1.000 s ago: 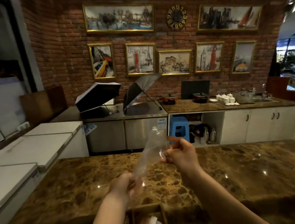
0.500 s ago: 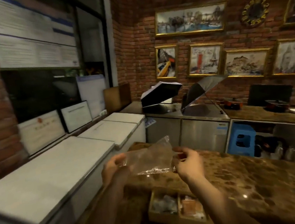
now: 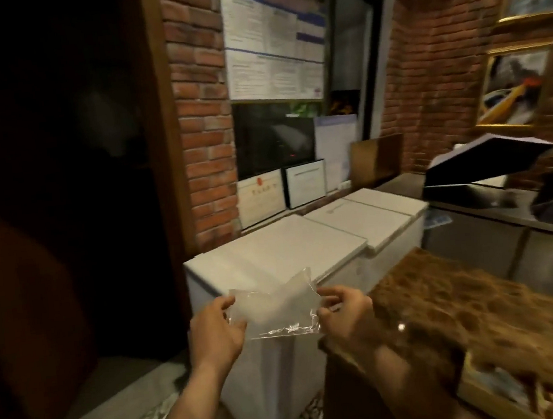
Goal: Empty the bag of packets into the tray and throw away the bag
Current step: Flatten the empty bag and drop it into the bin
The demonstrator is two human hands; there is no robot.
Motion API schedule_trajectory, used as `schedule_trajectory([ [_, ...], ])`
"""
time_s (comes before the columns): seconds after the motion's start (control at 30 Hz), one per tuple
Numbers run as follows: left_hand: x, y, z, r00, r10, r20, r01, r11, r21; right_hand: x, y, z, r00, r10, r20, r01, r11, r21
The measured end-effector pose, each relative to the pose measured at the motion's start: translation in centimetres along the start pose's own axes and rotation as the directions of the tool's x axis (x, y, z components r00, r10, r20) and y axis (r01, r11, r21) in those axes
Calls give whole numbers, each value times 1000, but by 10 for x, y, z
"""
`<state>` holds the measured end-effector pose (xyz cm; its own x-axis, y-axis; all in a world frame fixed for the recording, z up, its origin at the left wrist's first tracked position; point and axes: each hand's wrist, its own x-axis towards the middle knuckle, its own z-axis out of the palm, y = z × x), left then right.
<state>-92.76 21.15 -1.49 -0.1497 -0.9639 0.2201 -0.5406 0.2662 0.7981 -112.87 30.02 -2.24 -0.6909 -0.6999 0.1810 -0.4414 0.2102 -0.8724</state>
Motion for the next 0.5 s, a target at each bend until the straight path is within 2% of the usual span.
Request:
schedule_trajectory([
  [0.27,-12,-79,-61,963,-231,-138,243,967,77,-14,-16,105,956,20,291,-58,991,124],
  [0.3,-16,-92,-67,948,-269,-169,285,955,78,-17,-15,122,937,23,348,-72,989,129],
  [0.5,-42,-134,-71,867,-431,-250,446,895,2,-32,-1,164,881,-13,473,-54,990,129],
])
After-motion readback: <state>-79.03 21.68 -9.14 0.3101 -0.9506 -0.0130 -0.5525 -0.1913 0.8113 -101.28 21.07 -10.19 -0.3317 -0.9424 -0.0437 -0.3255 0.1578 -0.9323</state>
